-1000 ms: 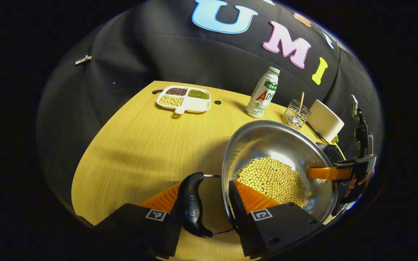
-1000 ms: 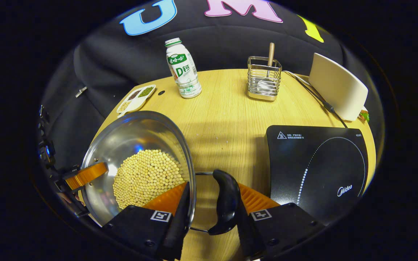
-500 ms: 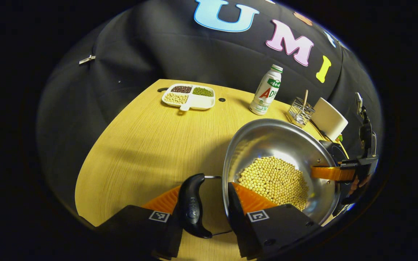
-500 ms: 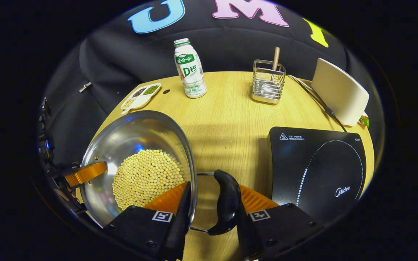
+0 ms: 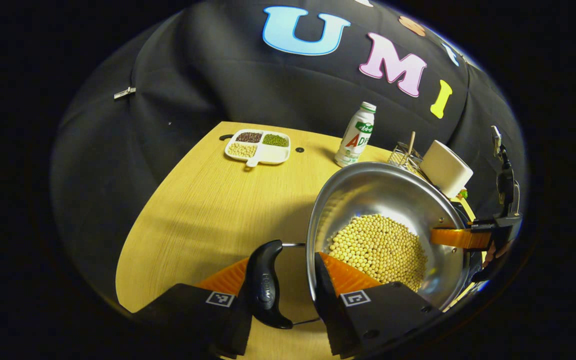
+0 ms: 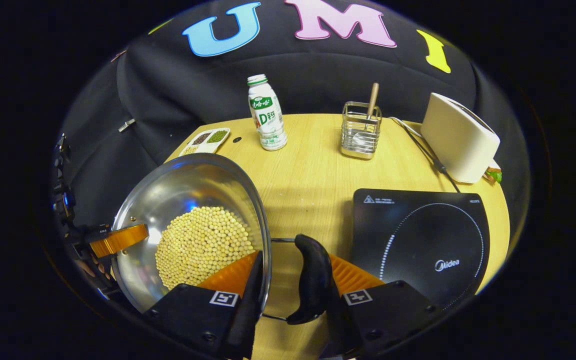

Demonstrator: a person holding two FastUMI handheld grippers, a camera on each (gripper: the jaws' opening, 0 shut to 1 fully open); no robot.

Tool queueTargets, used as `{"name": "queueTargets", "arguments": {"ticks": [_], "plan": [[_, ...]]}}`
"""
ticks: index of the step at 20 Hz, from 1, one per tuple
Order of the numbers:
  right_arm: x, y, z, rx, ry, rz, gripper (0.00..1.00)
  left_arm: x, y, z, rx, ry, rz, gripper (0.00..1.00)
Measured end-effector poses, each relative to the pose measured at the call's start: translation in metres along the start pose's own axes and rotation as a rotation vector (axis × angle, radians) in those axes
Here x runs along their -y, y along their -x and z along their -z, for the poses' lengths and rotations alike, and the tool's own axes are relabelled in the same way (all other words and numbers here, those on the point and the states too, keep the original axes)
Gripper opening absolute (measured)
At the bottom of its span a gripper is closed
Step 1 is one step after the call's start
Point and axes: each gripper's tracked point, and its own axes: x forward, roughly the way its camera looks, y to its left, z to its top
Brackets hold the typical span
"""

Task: First push the handle of the pot to place it horizontally, then grasp the pot with both hands and set it on the induction cooktop.

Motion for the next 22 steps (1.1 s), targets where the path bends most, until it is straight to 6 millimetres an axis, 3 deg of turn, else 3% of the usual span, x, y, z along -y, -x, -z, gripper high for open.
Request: {"name": "queueTargets", "arguments": {"ticks": [7, 8, 10, 22], "plan": [[0.045, 0.039, -0.011, 0.022, -0.027, 0.017, 0.61, 0.055, 0.014, -0.013, 0.008, -0.024, 0.020, 0.62], [0.052, 0.043, -0.012, 0.024, -0.032, 0.018, 0.57, 0.064, 0.016, -0.015, 0.009, -0.028, 0.021, 0.62], [0.066, 0.051, -0.014, 0.028, -0.043, 0.022, 0.61, 0.081, 0.018, -0.020, 0.006, -0.038, 0.025, 0.62], [0.172, 0.084, -0.027, 0.046, -0.077, 0.056, 0.60, 0.193, 0.001, -0.032, -0.016, -0.062, 0.042, 0.62]]}}
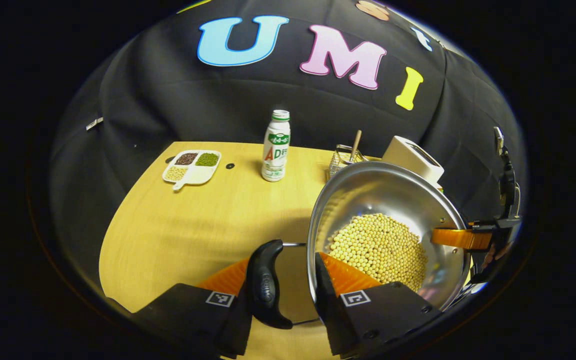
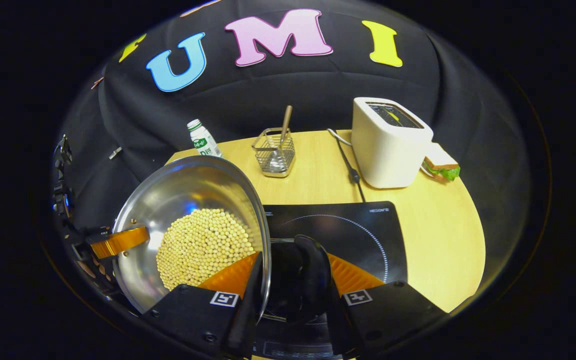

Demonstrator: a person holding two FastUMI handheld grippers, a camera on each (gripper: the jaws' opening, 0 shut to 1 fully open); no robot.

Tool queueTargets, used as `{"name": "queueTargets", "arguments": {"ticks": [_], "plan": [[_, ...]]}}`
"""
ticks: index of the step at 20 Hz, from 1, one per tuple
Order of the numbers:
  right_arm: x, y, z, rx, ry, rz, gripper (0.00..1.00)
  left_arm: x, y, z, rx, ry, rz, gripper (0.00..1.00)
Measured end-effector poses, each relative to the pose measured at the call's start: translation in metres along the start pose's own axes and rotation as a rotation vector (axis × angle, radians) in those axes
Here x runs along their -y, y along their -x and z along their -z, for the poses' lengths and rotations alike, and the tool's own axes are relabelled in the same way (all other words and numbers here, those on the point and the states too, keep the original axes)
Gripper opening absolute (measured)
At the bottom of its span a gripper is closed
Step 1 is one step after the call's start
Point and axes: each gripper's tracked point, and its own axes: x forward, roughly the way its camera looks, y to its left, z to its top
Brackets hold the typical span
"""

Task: First push the handle of the pot to place it horizontally, then grasp the pot with both hands and set it on the induction cooktop.

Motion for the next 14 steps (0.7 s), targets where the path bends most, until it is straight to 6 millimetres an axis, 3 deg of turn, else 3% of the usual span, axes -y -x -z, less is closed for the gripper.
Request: {"name": "queueTargets", "arguments": {"ticks": [9, 11, 14], "plan": [[0.071, 0.004, -0.007, -0.005, -0.029, 0.022, 0.61, 0.068, -0.026, -0.004, -0.017, -0.013, 0.011, 0.62], [0.086, 0.002, -0.007, -0.012, -0.033, 0.025, 0.56, 0.081, -0.034, -0.003, -0.023, -0.014, 0.013, 0.62], [0.108, 0.000, -0.005, -0.022, -0.036, 0.034, 0.61, 0.101, -0.046, 0.002, -0.036, -0.013, 0.019, 0.62]]}}
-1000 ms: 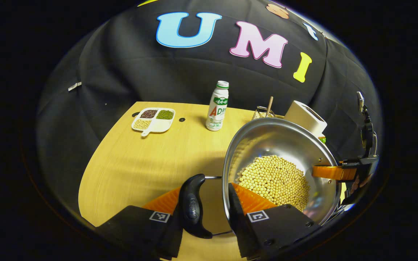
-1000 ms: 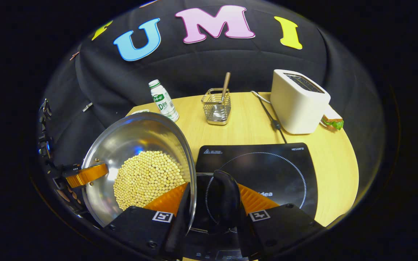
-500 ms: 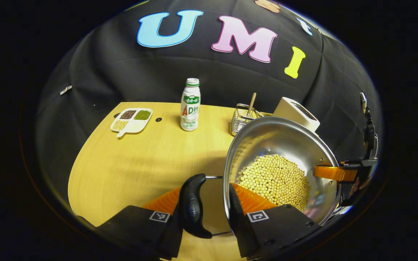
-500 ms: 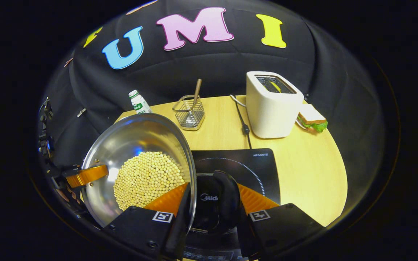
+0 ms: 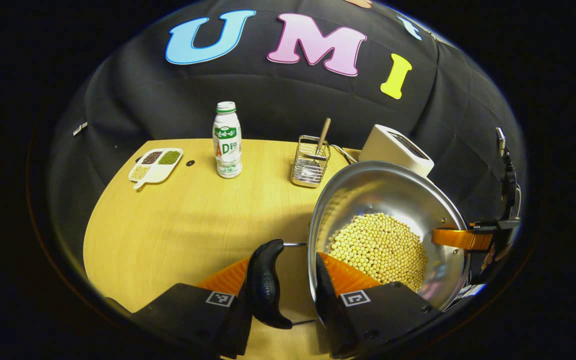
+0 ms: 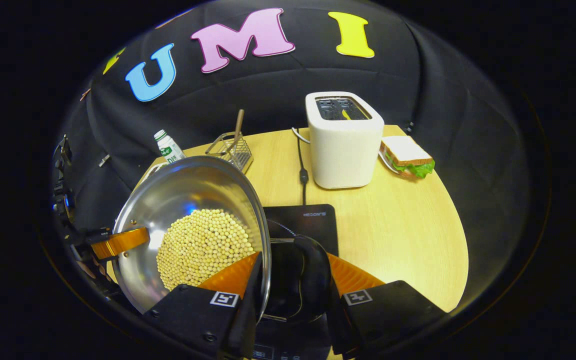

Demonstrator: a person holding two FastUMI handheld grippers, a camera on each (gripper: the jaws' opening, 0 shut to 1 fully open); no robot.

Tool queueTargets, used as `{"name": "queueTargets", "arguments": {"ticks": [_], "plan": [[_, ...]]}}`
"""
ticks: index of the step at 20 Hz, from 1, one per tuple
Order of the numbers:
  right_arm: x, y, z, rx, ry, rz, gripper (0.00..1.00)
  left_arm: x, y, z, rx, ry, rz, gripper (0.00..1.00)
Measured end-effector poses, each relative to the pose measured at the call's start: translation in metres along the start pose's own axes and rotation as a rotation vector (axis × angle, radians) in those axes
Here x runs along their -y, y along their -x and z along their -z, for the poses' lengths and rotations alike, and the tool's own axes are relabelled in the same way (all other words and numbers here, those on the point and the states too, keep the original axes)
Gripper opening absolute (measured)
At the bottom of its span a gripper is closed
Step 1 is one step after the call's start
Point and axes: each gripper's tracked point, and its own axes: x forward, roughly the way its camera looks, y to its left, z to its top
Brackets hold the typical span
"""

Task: First push the handle of the pot to place it horizontally, then grasp the pot with both hands and set it on the induction cooktop.

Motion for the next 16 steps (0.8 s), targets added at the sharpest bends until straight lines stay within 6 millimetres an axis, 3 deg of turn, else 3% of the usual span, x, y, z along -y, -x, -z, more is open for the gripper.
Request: {"name": "queueTargets", "arguments": {"ticks": [7, 12, 16], "plan": [[0.039, -0.016, 0.007, -0.038, -0.018, 0.013, 0.61, 0.031, -0.026, 0.010, -0.032, -0.005, 0.009, 0.62], [0.050, -0.031, 0.015, -0.072, -0.024, 0.005, 0.60, 0.038, -0.040, 0.019, -0.053, -0.007, 0.007, 0.62], [0.052, -0.030, 0.010, -0.051, -0.031, -0.009, 0.61, 0.040, -0.046, 0.020, -0.034, 0.019, 0.017, 0.62]]}}
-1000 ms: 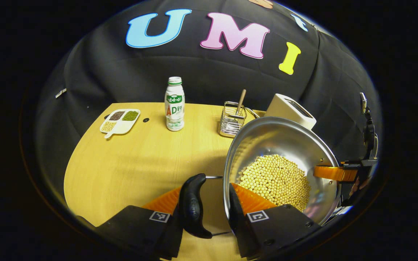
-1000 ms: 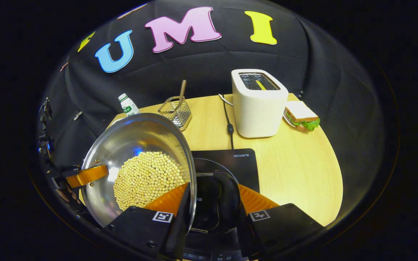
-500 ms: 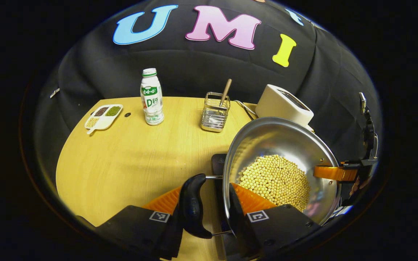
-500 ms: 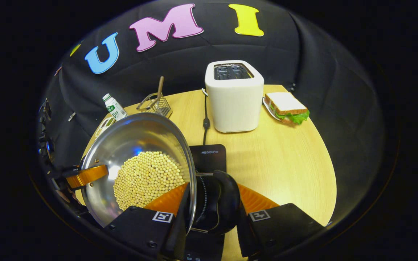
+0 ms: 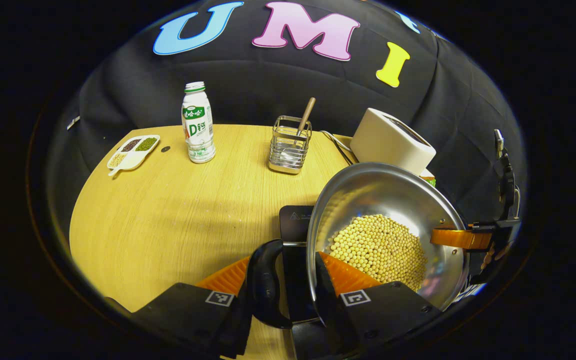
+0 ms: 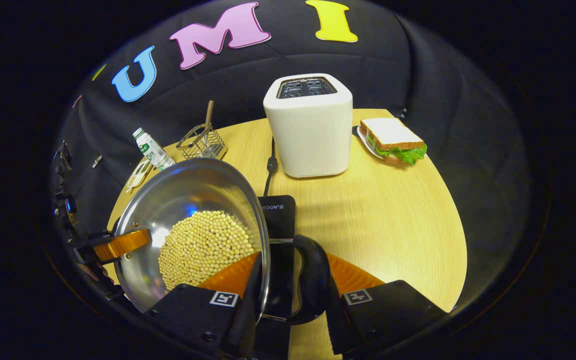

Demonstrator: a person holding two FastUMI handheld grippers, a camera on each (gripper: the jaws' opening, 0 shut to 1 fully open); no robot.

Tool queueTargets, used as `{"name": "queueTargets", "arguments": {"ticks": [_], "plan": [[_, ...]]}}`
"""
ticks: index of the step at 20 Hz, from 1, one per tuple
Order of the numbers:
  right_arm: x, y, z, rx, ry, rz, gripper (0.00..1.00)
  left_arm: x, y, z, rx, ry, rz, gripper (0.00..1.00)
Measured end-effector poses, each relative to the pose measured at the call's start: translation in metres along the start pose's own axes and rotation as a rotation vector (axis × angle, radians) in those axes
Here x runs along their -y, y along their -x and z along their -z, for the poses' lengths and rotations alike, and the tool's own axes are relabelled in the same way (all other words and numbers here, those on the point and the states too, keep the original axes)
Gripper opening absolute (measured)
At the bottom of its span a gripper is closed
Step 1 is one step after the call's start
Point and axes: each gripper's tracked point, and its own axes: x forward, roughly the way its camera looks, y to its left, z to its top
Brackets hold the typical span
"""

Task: First push the handle of the pot to place it horizontally, then grasp the pot with both hands and set it on the induction cooktop.

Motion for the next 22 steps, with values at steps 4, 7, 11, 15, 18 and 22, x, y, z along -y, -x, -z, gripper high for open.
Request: {"name": "queueTargets", "arguments": {"ticks": [4, 7, 11, 15, 18, 22], "plan": [[0.001, -0.001, 0.001, 0.003, 0.001, -0.003, 0.63, 0.000, 0.001, 0.002, -0.009, 0.004, 0.004, 0.64], [0.001, 0.000, 0.003, 0.000, 0.003, 0.004, 0.64, 0.000, 0.000, 0.001, -0.015, 0.000, 0.012, 0.66], [0.002, 0.003, 0.007, -0.004, -0.009, -0.007, 0.66, 0.001, 0.003, 0.009, -0.060, -0.012, -0.001, 0.70], [0.004, 0.017, 0.008, 0.018, -0.007, -0.010, 0.90, 0.003, 0.015, 0.012, -0.058, 0.014, -0.004, 0.82], [0.002, 0.034, 0.004, 0.051, -0.009, -0.011, 1.00, 0.007, 0.036, 0.003, -0.013, 0.046, 0.001, 0.96], [-0.002, 0.067, -0.008, 0.138, -0.012, 0.010, 0.99, 0.011, 0.074, -0.010, 0.068, 0.021, -0.003, 0.96]]}}
